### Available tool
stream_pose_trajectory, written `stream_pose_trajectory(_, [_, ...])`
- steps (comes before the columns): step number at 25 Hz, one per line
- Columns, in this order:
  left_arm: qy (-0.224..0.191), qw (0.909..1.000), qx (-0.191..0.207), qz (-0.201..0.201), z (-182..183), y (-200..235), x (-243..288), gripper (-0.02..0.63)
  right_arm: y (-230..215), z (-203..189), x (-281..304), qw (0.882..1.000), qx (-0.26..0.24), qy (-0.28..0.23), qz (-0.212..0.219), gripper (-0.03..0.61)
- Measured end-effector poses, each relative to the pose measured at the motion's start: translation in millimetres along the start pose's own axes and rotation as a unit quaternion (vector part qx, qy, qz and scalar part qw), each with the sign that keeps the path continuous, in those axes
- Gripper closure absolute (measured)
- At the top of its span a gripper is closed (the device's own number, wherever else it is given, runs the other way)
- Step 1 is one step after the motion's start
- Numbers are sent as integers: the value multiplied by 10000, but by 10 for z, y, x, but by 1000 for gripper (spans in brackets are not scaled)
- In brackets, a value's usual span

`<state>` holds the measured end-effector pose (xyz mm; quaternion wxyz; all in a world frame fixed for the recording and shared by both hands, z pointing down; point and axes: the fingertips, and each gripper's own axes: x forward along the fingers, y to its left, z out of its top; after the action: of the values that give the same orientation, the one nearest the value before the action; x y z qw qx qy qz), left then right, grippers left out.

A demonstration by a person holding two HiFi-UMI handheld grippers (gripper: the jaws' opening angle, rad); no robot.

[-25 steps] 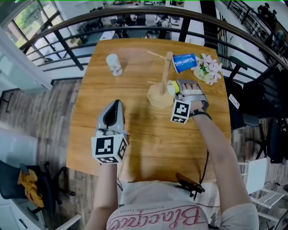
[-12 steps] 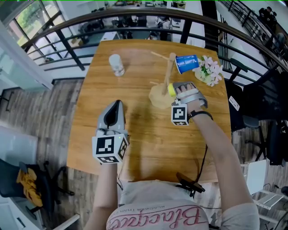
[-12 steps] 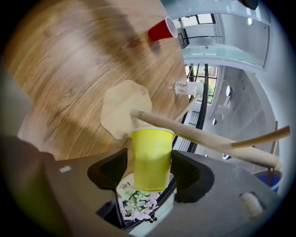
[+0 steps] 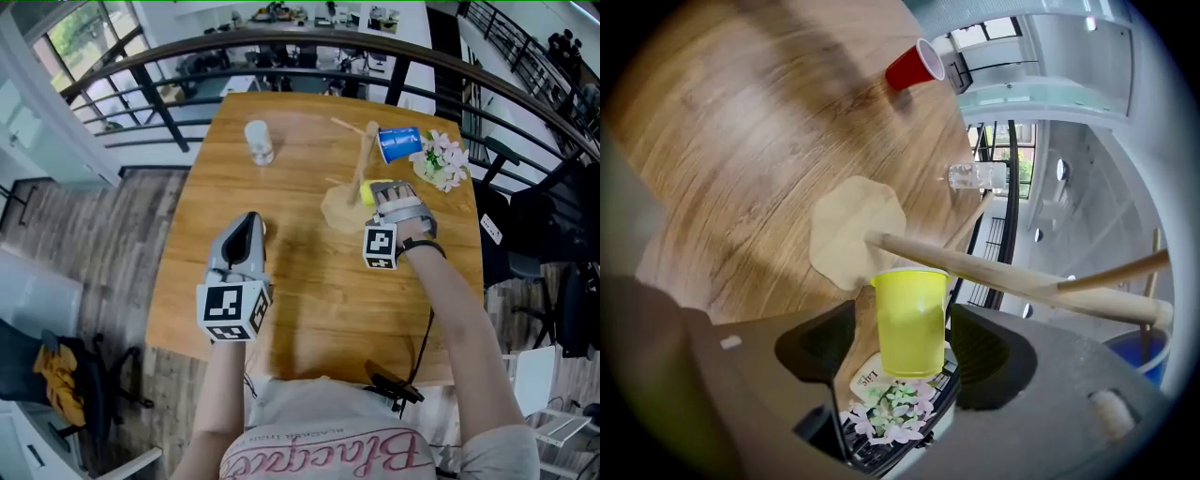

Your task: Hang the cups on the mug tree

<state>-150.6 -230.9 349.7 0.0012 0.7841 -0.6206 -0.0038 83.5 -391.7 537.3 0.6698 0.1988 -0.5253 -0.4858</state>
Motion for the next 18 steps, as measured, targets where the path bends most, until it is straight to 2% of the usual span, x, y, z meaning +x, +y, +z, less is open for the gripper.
stream_pose_trajectory(6, [-57,10000,27,51,85,62,-107,601,-68,-70,-122,9965,832,3,-32,264])
stream_pose_trajectory(12, [-189,9998,-3,95,167,93,-140,601,-164,-193,-350,9801,1985,-49,-29,262])
stream_pose_trajectory(15, [-245,9996,28,126,211,129,-180,601,-231,-144,-501,9634,2672,-232,-17,264])
stream_pose_trajectory(18, [-298,9994,28,185,242,159,-222,601,-288,-107,-666,9309,3622,-470,42,264])
